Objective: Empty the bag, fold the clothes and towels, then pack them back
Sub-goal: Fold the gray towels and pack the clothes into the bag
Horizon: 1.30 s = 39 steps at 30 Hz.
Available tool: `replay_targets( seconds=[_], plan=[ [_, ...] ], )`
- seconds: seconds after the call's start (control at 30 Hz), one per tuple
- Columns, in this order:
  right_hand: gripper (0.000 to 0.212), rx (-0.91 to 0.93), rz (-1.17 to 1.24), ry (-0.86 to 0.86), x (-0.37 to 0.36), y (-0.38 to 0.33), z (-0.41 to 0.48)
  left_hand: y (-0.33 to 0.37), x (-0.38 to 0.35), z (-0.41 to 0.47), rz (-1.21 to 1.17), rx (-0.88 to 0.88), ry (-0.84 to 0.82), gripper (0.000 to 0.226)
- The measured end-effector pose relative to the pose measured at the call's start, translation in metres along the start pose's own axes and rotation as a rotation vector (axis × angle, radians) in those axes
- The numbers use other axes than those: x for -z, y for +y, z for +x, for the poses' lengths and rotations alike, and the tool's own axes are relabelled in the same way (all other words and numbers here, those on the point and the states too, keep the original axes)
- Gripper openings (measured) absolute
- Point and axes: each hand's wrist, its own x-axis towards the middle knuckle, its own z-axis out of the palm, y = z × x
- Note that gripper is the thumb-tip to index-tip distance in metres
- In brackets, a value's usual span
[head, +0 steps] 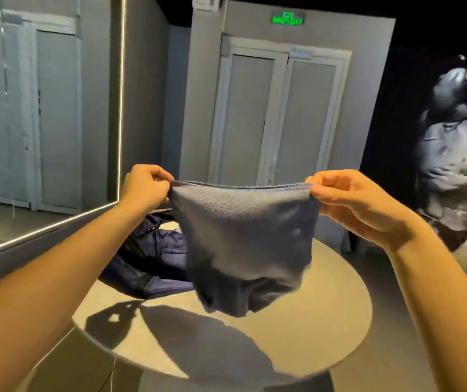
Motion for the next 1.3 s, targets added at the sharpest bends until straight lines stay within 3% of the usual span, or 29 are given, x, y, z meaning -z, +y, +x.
replay_targets(
  seconds=[0.1, 0.27, 0.33, 0.5, 0.63, 0.77, 0.9, 0.97, 1.03, 1.1, 1.23, 1.3],
  plan=[
    [0.024, 0.046, -0.343, 0.275, -0.001, 0.003, 0.014, 0.008, 0.004, -0.003, -0.072, 0.022, 0.010, 0.027],
    [0.023, 0.143, -0.223, 0.474, 0.004, 0.003, 0.018, 0.016, 0.008, -0.001, -0.274, 0.050, -0.005, 0.031],
    [0.023, 0.107, -0.177, 0.443, 0.002, 0.003, 0.016, 0.021, 0.009, -0.004, -0.332, 0.055, -0.019, 0.030],
    [0.023, 0.062, 0.313, 0.030, 0.013, -0.004, -0.005, 0.032, 0.015, -0.006, -0.465, 0.001, 0.049, 0.033],
    [0.020, 0.074, 0.119, 0.299, 0.016, -0.001, 0.000, 0.041, 0.016, -0.008, -0.493, -0.025, 0.078, 0.033],
    [0.018, 0.182, 0.313, 0.319, 0.020, 0.000, -0.002, 0.048, 0.012, -0.012, -0.502, 0.038, 0.042, 0.029],
    [0.021, 0.202, 0.478, 0.305, 0.027, 0.017, -0.002, 0.052, 0.005, -0.012, -0.497, 0.197, -0.130, 0.018],
    [0.021, 0.132, 0.462, 0.343, 0.034, 0.032, 0.000, 0.048, -0.004, -0.009, -0.425, 0.265, -0.255, 0.016],
    [0.021, -0.050, 0.239, 0.457, 0.040, 0.056, 0.006, 0.037, -0.022, -0.006, -0.344, 0.304, -0.337, 0.010],
    [0.020, -0.269, 0.036, 0.538, 0.039, 0.090, 0.015, 0.012, -0.050, -0.003, -0.228, 0.334, -0.373, 0.011],
    [0.016, -0.562, -0.088, 0.528, 0.017, 0.167, 0.025, -0.067, -0.122, -0.012, 0.093, 0.312, -0.372, 0.010],
    [0.014, -0.676, -0.086, 0.528, 0.005, 0.201, 0.027, -0.096, -0.156, -0.022, 0.061, 0.420, -0.362, 0.013]
  ],
)
